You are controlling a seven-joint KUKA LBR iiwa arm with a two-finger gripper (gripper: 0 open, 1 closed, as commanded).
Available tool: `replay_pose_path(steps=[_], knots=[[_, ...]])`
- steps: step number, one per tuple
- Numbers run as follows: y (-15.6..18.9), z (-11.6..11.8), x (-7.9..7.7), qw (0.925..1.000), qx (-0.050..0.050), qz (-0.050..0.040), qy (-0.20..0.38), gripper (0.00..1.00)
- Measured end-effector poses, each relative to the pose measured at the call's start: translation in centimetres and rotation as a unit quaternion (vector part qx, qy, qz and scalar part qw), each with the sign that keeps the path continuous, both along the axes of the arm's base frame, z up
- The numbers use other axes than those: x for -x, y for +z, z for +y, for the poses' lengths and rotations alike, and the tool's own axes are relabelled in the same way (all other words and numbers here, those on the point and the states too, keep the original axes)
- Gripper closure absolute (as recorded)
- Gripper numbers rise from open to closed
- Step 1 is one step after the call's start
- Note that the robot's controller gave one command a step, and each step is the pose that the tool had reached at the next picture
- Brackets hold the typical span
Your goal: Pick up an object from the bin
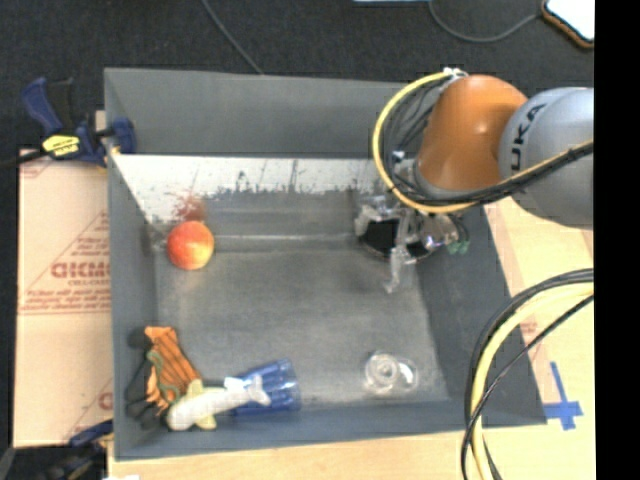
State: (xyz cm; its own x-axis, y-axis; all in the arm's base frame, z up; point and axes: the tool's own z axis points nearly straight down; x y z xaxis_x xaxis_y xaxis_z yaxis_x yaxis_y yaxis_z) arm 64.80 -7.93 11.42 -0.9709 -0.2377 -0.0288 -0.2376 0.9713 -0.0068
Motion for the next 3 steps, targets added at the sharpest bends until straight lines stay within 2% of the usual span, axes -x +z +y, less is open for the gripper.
replay_pose_path(steps=[1, 2, 3], knots=[[2.6, -1.5, 1.0, 0.9995, -0.002, -0.0024, -0.030, 0.00], [0.3, -3.4, 1.3, 0.9997, -0.002, -0.0059, -0.022, 0.00], [-1.4, -2.8, 2.0, 0.9998, 0.000, -0.0084, 0.017, 0.00]])
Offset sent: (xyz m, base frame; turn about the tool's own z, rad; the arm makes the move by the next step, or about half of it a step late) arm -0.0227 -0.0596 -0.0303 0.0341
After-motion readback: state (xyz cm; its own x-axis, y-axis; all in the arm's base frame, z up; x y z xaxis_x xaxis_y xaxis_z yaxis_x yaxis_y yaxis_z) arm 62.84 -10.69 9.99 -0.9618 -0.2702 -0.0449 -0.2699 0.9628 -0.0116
